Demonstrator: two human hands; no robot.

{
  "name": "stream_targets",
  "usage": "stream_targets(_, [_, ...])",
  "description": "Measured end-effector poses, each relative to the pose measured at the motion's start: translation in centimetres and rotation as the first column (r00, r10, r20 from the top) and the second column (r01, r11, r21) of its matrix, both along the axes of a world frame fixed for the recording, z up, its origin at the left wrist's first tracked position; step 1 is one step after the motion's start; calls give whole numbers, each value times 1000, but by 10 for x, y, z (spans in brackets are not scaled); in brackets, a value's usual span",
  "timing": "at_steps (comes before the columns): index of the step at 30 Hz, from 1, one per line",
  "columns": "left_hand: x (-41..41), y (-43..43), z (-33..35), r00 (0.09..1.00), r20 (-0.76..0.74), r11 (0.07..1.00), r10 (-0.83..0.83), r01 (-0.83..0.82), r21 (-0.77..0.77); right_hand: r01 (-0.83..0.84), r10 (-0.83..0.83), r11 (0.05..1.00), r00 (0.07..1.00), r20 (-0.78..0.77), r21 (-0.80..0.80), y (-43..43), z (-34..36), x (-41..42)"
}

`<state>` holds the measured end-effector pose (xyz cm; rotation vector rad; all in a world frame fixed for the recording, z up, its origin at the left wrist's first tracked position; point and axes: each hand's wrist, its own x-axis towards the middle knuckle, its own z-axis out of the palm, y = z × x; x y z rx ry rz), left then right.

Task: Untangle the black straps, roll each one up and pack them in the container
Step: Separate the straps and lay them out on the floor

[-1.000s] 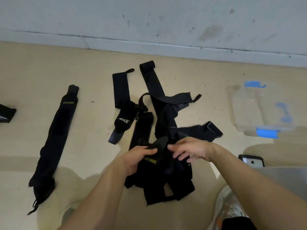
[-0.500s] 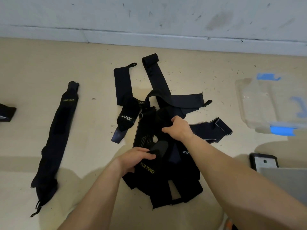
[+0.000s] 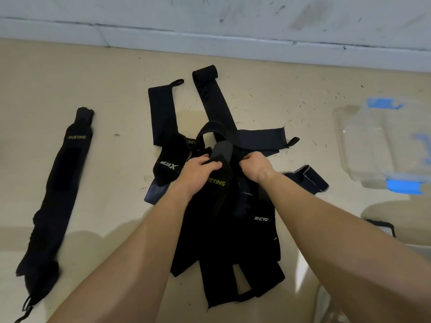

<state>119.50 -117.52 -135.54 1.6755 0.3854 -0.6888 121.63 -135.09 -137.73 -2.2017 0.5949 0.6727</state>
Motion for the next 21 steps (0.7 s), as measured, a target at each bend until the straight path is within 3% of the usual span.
stream_targets(4, [5,-17,-13,999,47,997,-18,14,72,114,-114,991,993,-6,73,3,-10,13])
stream_targets(9, [-3,-26,-14,998,61,1000,3,-4,16,308,-289,917,951,-108,253,-3,-14,22])
stream_targets(14, [-16,-34,-16,999,-13,989,-49,47,-141,253,-221,945,961,-166,208,-7,-19,26])
stream_targets(18, [-24,-35,-20,995,-76,976,-57,39,-214,125,-125,992,992,-3,29,-10,-22,18])
stream_targets(21, [-24,-28,-18,995,-100,957,30,-58,-286,230,-240,948,971,17,222,-21,-16,2])
